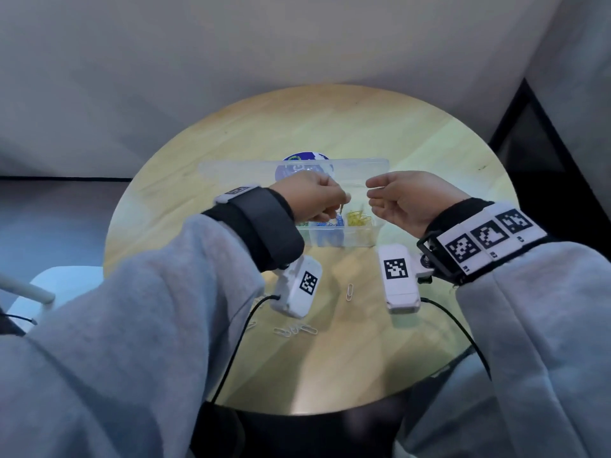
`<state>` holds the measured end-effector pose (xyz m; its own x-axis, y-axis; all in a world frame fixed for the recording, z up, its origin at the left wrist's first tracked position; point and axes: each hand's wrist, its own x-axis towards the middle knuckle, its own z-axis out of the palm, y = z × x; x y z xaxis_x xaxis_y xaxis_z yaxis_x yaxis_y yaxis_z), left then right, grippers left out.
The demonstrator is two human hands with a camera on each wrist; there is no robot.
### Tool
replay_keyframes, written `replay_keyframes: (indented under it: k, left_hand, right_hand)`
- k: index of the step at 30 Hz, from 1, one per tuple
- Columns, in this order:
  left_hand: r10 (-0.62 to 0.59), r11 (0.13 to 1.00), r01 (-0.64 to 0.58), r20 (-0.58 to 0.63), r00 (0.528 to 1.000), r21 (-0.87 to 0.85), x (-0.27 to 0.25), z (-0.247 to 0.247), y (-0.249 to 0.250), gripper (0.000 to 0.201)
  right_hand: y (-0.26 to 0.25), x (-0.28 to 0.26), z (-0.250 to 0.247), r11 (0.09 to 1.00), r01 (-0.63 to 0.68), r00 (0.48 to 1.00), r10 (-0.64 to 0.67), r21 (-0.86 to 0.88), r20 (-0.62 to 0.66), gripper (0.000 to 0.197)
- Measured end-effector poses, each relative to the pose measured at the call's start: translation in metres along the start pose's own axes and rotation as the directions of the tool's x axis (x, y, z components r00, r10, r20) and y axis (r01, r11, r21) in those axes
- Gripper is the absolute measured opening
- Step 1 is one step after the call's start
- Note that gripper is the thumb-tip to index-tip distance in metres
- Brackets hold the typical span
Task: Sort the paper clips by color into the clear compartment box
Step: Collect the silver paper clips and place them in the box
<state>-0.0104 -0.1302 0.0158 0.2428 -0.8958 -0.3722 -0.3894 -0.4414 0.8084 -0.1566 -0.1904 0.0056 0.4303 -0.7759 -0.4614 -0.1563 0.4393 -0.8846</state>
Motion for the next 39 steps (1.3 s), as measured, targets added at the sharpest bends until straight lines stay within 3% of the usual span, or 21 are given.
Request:
replay_keyframes:
  k: [2,5,8,11,16,19,21,24,27,33,39]
  left_hand:
    - [0.014,0.997,-0.014,0.002,1.0,-0.081,0.006,0.009,0.005,0.02]
    - [0.029,0.99,-0.024,0.031,0.999,-0.139,0.012,0.022,0.012,0.014]
    - [0.04,0.998,-0.038,0.035,0.999,-0.049,0.013,0.029,0.014,0.013]
    - [0.052,0.996,-0.054,0.028,0.998,0.07,0.01,0.025,0.009,0.014]
    - [0.071,0.997,-0.071,0.014,0.997,-0.004,-0.013,0.006,-0.005,0.014]
    - [0.041,0.985,-0.048,0.048,0.998,0.168,-0.031,-0.004,-0.023,0.014]
    - [0.005,0.923,-0.028,0.061,0.998,0.384,-0.039,-0.007,-0.039,0.013]
    - [-0.026,0.653,-0.029,0.061,0.998,0.757,-0.041,-0.006,-0.06,0.028]
    - [-0.045,0.521,-0.06,0.098,0.994,0.851,-0.036,-0.001,-0.07,0.047]
    - [0.012,0.394,-0.169,0.179,0.984,0.904,-0.025,0.005,-0.077,0.06]
    - [0.018,0.399,-0.137,0.142,0.99,0.907,-0.02,0.005,-0.079,0.042]
  right_hand:
    - [-0.001,-0.004,-0.003,0.997,0.027,0.999,-0.024,-0.066,0.032,0.031]
    - [-0.003,-0.009,-0.009,0.976,0.053,0.997,-0.038,-0.211,0.073,0.023]
    - [-0.003,-0.013,-0.016,0.899,0.046,0.999,-0.034,-0.435,0.036,0.013]
    - [0.001,-0.017,-0.024,0.777,0.043,0.999,-0.05,-0.628,0.007,0.018]
    - [0.01,-0.021,-0.019,0.699,0.081,0.996,-0.024,-0.711,0.09,0.014]
    - [0.016,-0.023,-0.01,0.654,0.138,0.984,-0.004,-0.744,0.179,0.006]
    - [0.02,-0.022,-0.003,0.606,0.186,0.971,0.009,-0.774,0.24,0.013]
    - [0.026,-0.025,0.008,0.521,0.25,0.955,0.008,-0.816,0.298,0.018]
    - [0.029,-0.028,0.015,0.428,0.303,0.939,0.02,-0.852,0.344,0.021]
    - [0.045,-0.027,0.026,0.294,0.337,0.902,0.171,-0.894,0.396,0.027]
    - [0.061,-0.019,0.035,0.071,0.339,0.921,0.176,-0.938,0.346,0.024]
